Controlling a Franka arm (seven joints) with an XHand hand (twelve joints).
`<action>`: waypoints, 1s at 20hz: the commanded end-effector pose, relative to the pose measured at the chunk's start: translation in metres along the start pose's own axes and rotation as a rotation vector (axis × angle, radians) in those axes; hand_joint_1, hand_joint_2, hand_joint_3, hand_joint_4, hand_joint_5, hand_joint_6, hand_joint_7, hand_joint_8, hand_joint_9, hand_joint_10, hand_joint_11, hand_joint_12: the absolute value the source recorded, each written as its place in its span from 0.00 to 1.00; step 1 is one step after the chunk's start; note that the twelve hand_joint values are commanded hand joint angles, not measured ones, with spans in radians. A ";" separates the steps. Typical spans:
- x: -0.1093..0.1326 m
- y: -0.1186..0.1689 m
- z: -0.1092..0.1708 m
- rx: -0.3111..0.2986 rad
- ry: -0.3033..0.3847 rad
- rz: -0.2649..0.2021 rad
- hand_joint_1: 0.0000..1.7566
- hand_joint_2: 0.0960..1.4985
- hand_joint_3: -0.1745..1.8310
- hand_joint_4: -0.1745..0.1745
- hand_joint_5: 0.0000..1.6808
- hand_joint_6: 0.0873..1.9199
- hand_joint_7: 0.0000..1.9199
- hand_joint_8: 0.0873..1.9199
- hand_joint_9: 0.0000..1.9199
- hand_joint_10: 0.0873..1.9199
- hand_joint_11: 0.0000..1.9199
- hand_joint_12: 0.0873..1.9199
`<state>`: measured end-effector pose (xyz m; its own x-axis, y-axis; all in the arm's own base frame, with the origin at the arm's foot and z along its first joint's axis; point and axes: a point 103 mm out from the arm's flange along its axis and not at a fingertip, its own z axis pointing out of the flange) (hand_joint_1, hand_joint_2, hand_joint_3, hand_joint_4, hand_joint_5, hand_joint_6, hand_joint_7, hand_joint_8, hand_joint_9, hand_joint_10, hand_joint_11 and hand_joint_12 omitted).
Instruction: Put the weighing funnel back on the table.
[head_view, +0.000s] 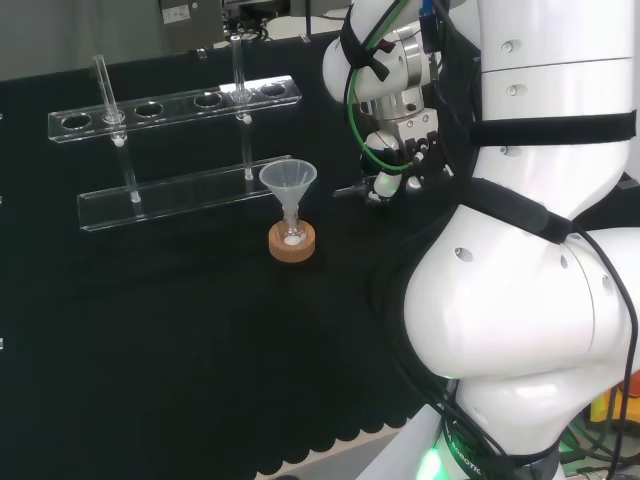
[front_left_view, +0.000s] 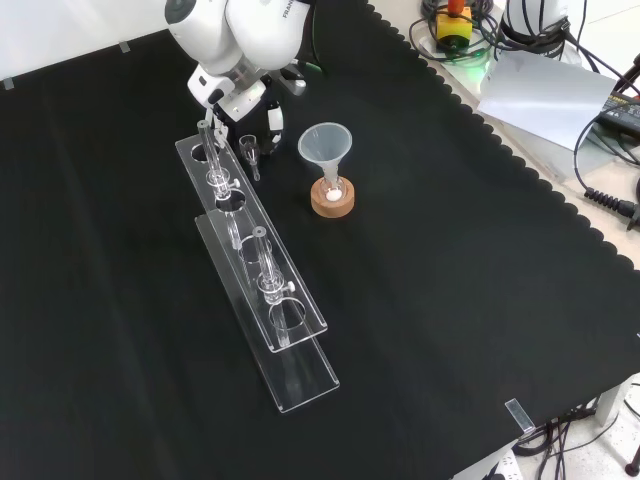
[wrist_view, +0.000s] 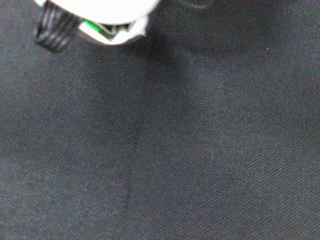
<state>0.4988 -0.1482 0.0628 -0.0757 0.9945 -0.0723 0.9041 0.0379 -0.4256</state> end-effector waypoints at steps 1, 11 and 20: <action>0.001 0.000 0.001 0.006 -0.007 -0.002 0.62 0.55 0.31 0.58 0.61 0.51 0.40 0.35 0.52 0.21 0.37 0.58; 0.005 -0.006 -0.003 0.030 0.014 -0.030 0.56 0.36 0.48 0.35 0.21 0.21 0.22 0.36 0.39 0.27 0.28 0.64; 0.010 -0.030 -0.024 -0.016 0.012 -0.032 0.51 0.35 0.47 0.37 0.16 0.00 0.11 0.33 0.26 0.30 0.19 0.68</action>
<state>0.4894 -0.1412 0.0773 -0.0992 0.9941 -0.0447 0.8919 0.0689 -0.4470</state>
